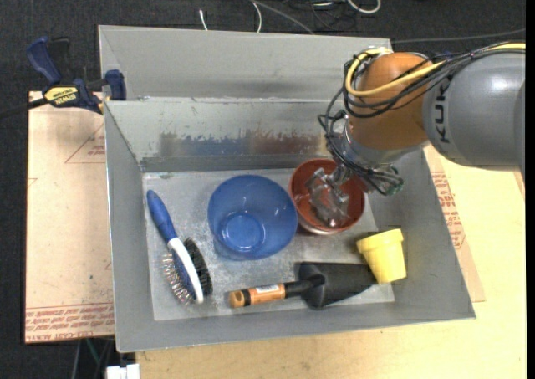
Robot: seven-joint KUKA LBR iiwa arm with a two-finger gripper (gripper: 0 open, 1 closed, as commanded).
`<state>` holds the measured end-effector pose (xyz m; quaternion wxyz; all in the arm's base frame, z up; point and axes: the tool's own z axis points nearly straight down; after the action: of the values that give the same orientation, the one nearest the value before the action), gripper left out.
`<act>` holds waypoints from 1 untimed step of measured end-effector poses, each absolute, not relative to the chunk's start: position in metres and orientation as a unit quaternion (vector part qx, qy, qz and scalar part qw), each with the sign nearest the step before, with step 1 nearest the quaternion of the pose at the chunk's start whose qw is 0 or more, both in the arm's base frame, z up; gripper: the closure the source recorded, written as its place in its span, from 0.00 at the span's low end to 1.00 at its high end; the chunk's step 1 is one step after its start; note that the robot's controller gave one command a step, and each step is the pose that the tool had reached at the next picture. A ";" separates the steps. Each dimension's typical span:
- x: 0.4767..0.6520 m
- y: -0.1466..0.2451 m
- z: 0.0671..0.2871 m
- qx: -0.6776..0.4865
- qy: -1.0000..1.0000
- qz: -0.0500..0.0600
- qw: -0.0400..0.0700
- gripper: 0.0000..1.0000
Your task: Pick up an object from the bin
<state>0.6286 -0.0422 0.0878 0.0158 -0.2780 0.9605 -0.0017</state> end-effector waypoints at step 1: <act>0.629 -0.042 0.088 -0.278 0.961 -0.002 0.016 1.00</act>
Offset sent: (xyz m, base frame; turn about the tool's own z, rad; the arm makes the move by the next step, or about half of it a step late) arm 0.0000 0.0000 0.0000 0.0000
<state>0.6286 -0.0423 0.0878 0.0158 -0.2778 0.9605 -0.0016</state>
